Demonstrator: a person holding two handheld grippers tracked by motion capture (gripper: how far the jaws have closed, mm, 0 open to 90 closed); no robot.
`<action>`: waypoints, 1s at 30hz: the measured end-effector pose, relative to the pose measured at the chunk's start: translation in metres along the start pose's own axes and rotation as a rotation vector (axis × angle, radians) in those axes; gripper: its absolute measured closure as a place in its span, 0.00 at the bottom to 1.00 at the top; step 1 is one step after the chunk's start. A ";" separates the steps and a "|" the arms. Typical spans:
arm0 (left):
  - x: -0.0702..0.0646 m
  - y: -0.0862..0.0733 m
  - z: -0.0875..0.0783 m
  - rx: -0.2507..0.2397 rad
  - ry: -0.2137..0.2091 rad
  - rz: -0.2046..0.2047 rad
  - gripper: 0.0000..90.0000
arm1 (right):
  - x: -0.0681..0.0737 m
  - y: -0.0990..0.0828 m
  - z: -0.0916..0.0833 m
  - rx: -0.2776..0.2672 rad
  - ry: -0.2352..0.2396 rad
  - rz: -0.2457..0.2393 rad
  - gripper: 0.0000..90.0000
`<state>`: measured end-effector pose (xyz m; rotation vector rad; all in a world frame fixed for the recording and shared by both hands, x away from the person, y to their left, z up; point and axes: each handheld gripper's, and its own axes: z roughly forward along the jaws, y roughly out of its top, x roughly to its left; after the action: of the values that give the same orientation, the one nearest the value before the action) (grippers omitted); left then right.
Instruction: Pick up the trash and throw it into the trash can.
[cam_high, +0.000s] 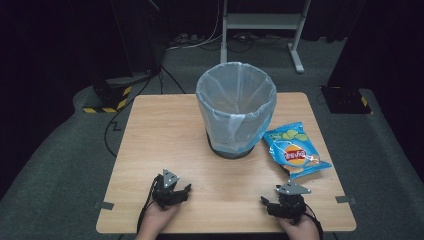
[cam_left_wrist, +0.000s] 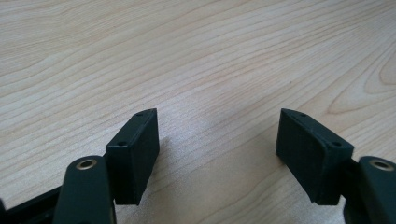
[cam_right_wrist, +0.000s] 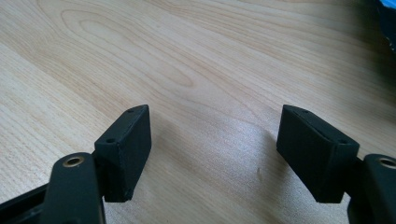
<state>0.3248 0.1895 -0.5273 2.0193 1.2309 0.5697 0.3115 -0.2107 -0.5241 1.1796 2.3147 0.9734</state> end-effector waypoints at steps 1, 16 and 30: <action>0.000 0.000 0.000 -0.002 -0.001 -0.008 0.34 | 0.000 0.000 0.000 0.000 0.000 0.000 0.29; 0.000 0.000 0.000 -0.001 0.006 0.000 0.34 | 0.000 0.001 0.001 0.000 -0.004 -0.001 0.29; 0.001 0.000 0.000 0.004 0.001 0.001 0.34 | -0.005 0.004 -0.006 -0.030 -0.019 -0.009 0.38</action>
<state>0.3247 0.1902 -0.5270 2.0229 1.2327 0.5688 0.3133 -0.2158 -0.5174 1.1608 2.2811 0.9856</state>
